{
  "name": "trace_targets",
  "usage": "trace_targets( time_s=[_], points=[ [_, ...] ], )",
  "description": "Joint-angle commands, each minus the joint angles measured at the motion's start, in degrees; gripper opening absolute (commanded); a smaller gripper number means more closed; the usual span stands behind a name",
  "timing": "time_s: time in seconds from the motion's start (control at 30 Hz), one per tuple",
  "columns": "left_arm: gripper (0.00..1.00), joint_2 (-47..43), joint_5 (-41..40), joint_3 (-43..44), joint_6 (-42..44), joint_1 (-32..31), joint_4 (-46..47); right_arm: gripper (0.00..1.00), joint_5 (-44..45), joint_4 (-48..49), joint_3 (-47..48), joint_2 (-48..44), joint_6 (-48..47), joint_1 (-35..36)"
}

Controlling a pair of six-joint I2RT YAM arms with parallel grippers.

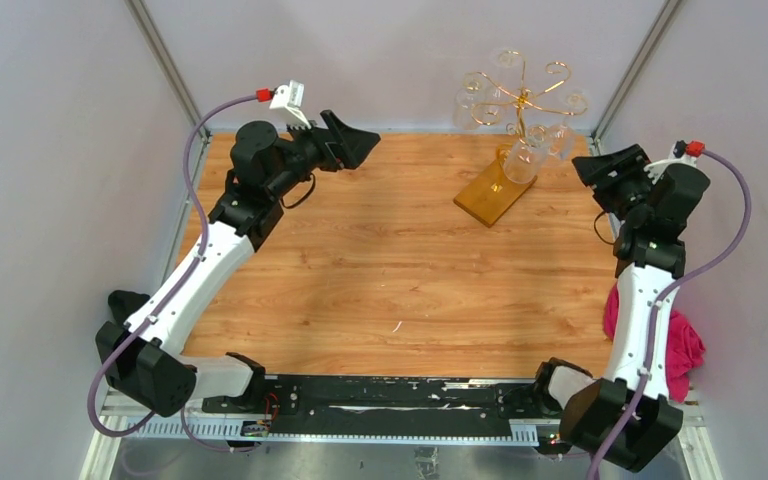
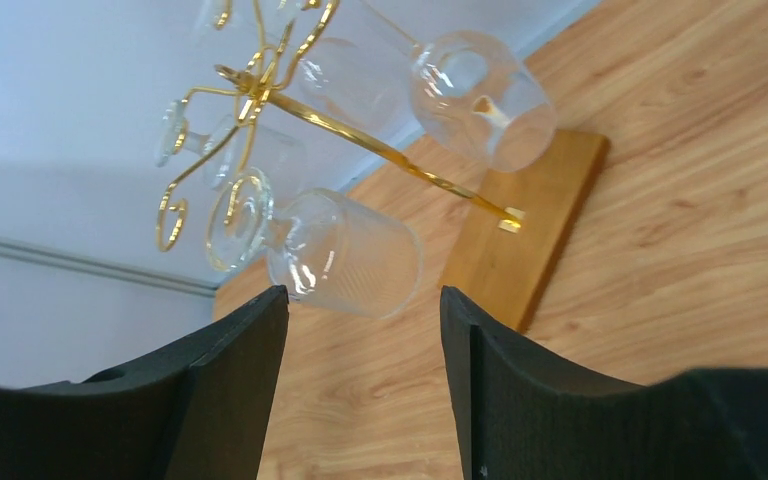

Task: Take the wine glass off the wine glass rack

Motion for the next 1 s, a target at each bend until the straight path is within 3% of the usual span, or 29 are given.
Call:
trace_targets(
  time_s=[0.0,0.2,0.57,0.63,0.8,0.97],
  points=[
    [0.87,-0.2,2.2,-1.6,-1.0,0.5,2.9,0.62,-13.3,14.3,-1.0,1.7,9.2,-3.4],
    [0.87,0.3,2.4,-2.4,-1.0,0.5,3.0,0.61,-20.6,26.2,-4.5,6.2,19.5,-6.4],
    [0.87,-0.8,1.7,-5.0,-0.9,0.5,4.2,0.35,-26.2,35.5,-4.1,15.5,25.4,-6.2],
    [0.87,-0.8,2.0,-5.2,-0.6,0.5,4.1,0.36,-26.7,36.4,-3.6,16.3,25.9,-6.0],
    [0.85,-0.9,2.0,-5.6,-0.1,0.5,4.1,0.49,-27.3,35.8,-2.1,17.7,25.7,-5.1],
    [0.85,-1.0,2.0,-5.8,0.0,0.5,4.1,0.50,-27.3,37.0,-0.7,19.3,26.7,-3.6]
  ],
)
